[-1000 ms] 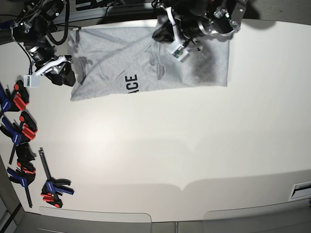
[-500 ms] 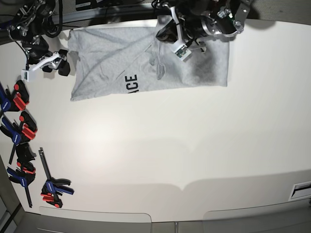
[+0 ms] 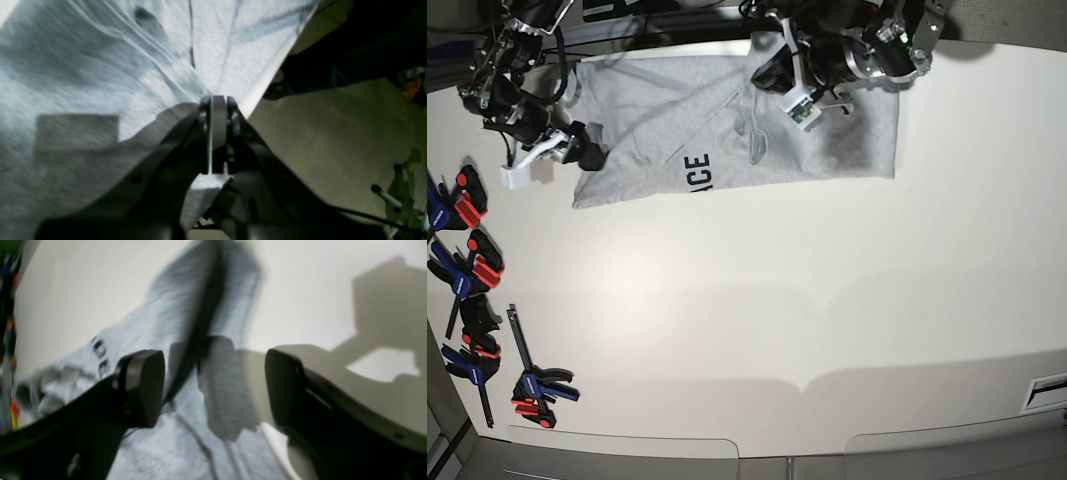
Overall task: Fold the T-shirt properly
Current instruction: 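Grasp the strip's end with the left gripper and the other end with the right, then fold the right gripper's end over toward the left gripper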
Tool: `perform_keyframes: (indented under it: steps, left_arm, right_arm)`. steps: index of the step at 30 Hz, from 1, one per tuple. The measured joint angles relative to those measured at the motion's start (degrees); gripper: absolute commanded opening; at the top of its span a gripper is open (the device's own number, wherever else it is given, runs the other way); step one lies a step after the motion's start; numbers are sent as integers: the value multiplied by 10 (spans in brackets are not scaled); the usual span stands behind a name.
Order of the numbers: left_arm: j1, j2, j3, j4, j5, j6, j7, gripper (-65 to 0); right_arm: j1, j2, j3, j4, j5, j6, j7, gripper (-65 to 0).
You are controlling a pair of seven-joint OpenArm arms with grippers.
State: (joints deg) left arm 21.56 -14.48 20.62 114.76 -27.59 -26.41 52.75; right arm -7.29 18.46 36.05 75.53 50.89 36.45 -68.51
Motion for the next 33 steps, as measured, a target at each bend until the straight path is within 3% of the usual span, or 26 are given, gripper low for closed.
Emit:
perform_keyframes:
  steps: [7,11,13,16,17,22,25,28,33]
  left_arm:
    - [0,0,0,0,0,0,0,-650]
    - [0,0,0,0,0,0,0,-650]
    - [0,0,0,0,19,0,0,-650]
    - [0,0,-15,0,50,9,15,-650]
    - [1,0,-28,0,49,21,13,-650]
    - [18,-34,-121,0,49,28,7,-650]
    - [45,-52,-191,-8,49,37,-6,-650]
    - [71,-59,-257,-40,48,54,-45,-650]
    - [78,-62,-306,-136,15,54,-80,-650]
  right_arm:
    - [6,-2,-60,0,9,0,-34,-201]
    - [3,-3,-60,-1,53,0,-53,-216]
    - [3,-3,-60,-2,67,0,-66,-303]
    - [-1,-4,-63,-3,59,-1,-84,-588]
    - [-2,-4,-63,-5,62,-1,-86,-650]
    - [17,-7,-41,-6,47,0,-99,-650]
    - [45,-7,-15,-8,41,20,-114,-650]
    - [72,-7,6,2,37,22,-123,-650]
    - [72,-20,-7,35,174,22,-122,-650]
